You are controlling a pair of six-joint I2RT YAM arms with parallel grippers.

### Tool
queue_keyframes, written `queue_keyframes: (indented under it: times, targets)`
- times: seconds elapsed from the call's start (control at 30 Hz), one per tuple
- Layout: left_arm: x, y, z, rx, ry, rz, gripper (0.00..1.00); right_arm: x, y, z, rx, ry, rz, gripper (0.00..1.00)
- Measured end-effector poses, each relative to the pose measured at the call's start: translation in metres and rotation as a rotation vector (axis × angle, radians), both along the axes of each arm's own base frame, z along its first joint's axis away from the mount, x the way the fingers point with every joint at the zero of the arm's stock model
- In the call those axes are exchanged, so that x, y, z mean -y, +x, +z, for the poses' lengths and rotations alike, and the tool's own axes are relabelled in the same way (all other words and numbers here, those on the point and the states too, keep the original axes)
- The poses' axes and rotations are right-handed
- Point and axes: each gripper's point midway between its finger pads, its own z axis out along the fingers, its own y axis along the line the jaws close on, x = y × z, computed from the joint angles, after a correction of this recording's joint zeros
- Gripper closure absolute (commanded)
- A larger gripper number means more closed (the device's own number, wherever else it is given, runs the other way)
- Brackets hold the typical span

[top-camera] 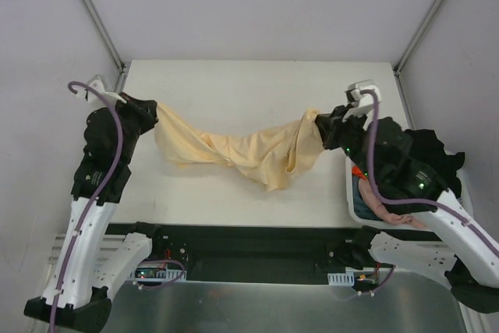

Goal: Fold and stack the t-shirts
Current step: Flatten out the tshirt

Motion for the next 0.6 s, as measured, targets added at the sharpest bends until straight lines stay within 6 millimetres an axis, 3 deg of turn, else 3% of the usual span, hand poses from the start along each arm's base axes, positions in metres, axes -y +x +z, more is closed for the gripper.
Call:
queue_keyframes:
  times: [0.2,0.3,0.43,0.5,0.6]
  targets:
    - [-0.018,-0.052,0.102,0.280,-0.013,0.035,1.00,0.017,-0.033,0.118,0.227,0.125,0.120,0.94]
    - [-0.034,-0.074,0.134,0.364,-0.013,0.099,1.00,0.035,-0.048,0.151,0.312,0.163,0.125,0.93]
    - [-0.055,-0.087,0.152,0.400,-0.012,0.203,1.00,0.061,-0.054,0.171,0.377,0.166,0.056,0.94]
    - [-0.062,-0.086,0.147,0.377,-0.006,0.249,1.00,0.070,-0.046,0.170,0.380,0.141,-0.010,0.94]
    - [-0.069,-0.070,0.128,0.301,0.002,0.303,1.00,0.074,-0.021,0.152,0.338,0.053,-0.137,0.94]
